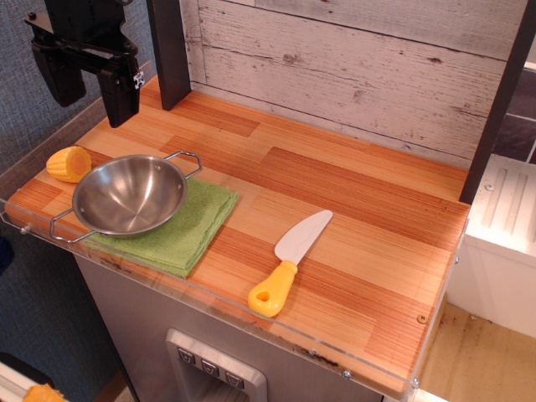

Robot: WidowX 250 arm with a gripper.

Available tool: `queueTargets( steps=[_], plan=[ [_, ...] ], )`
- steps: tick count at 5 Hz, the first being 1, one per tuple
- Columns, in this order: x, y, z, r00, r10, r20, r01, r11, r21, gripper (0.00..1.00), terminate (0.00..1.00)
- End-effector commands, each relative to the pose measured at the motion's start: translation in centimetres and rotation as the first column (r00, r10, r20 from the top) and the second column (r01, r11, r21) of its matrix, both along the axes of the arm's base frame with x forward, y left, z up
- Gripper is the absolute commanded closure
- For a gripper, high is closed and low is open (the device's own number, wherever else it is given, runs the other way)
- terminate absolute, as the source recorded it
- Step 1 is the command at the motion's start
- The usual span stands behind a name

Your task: Move the pot to the top of the knife.

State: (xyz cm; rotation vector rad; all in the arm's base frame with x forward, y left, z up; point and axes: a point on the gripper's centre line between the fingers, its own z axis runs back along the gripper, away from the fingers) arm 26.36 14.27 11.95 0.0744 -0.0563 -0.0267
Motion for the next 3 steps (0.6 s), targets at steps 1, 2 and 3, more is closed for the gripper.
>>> queueTargets(
  steps=[1,2,3],
  plan=[
    [0.0,0.0,0.0,1.000,0.000,0.000,0.000,1.000,0.000,0.00,0.00],
    [-0.4,-3.4,-0.7,0.997,-0.078,0.000,0.078,0.997,-0.007,0.00,0.00],
    [-1.2,-5.8,-2.0,0.992,-0.128,-0.014,0.127,0.992,-0.027,0.00,0.00]
  ],
)
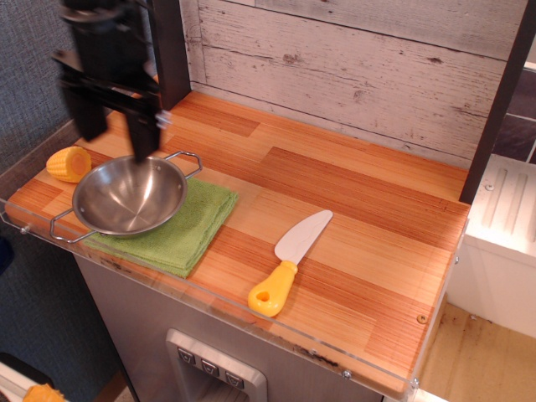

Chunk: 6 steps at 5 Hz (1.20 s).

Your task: Move the pot to the top of the knife.

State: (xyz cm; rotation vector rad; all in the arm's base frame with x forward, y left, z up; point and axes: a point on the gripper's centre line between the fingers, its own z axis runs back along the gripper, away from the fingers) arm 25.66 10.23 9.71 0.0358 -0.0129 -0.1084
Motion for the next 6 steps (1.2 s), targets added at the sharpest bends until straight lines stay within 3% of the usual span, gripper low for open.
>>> queueTargets(
  steps=[1,3,4,6],
  plan=[
    [-1.1,-3.1,-1.6,0.997,-0.071,-0.003,0.071,0.997,0.030,0.00,0.00],
    [-1.0,-2.6,-4.9,0.995,-0.033,-0.096,0.042,0.995,0.090,0.00,0.00],
    [-1.0,-2.4,-5.7,0.992,-0.032,-0.120,0.043,0.995,0.090,0.00,0.00],
    [-0.9,-2.2,-6.8,0.992,-0.042,-0.123,0.052,0.995,0.080,0.00,0.00]
  ],
)
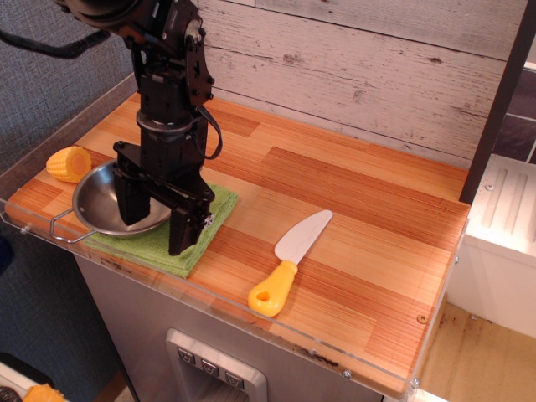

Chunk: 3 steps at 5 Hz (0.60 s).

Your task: Move the pot to the top of the knife.

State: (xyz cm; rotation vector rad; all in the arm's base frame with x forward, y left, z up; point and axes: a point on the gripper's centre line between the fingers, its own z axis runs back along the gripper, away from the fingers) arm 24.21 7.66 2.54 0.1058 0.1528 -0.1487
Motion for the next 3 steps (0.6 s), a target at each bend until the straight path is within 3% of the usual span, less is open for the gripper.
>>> queueTargets(
  steps=[1,3],
  plan=[
    [0.52,0.64,0.11,0.998,-0.025,0.054,0.025,1.000,-0.005,1.00,0.00],
    [0.48,0.45,0.07,0.998,-0.048,0.041,0.049,0.999,-0.005,1.00,0.00]
  ],
)
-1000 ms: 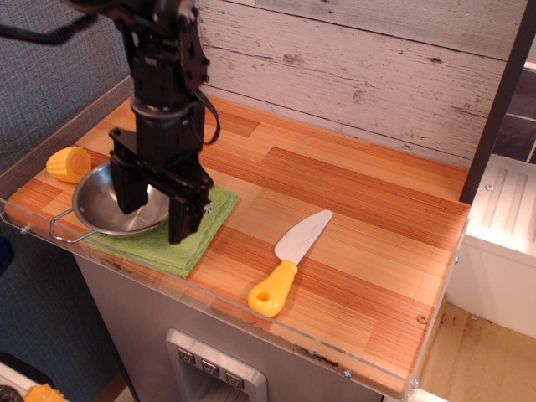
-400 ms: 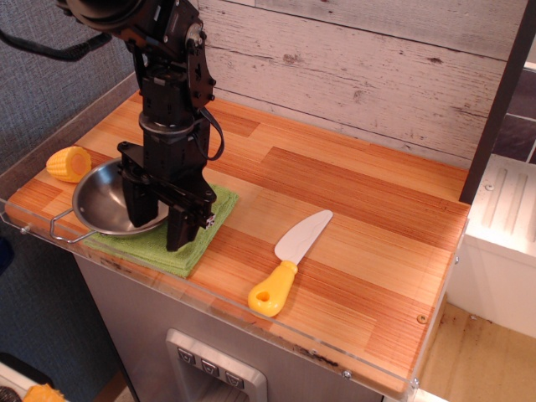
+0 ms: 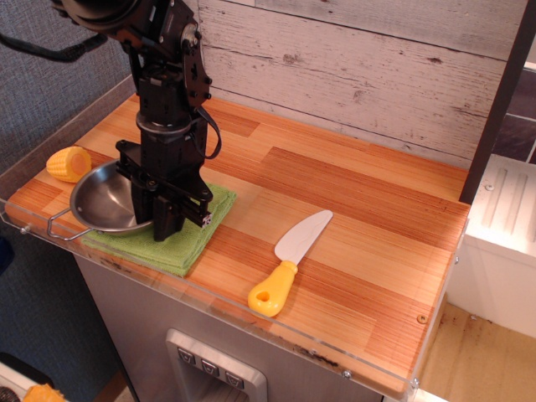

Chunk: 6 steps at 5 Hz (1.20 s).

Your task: Move the pot to the top of the knife.

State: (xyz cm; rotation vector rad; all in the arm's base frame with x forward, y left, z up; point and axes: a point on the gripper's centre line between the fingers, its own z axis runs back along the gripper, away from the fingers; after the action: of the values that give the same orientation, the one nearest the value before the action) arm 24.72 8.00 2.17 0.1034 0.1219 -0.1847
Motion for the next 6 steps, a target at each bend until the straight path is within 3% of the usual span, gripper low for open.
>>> queueTargets(
  steps=[1,3,4,6],
  plan=[
    [-0.2,0.0,1.4,0.999,-0.025,0.033,0.025,1.000,0.004,1.00,0.00],
    [-0.8,-0.3,6.7,0.981,0.002,0.193,-0.012,0.999,0.050,1.00,0.00],
    [0.7,-2.1,8.6,0.968,-0.055,0.246,0.043,0.998,0.053,1.00,0.00],
    [5.6,-7.7,7.6,0.940,-0.211,0.266,0.226,0.974,-0.024,1.00,0.00]
  ],
)
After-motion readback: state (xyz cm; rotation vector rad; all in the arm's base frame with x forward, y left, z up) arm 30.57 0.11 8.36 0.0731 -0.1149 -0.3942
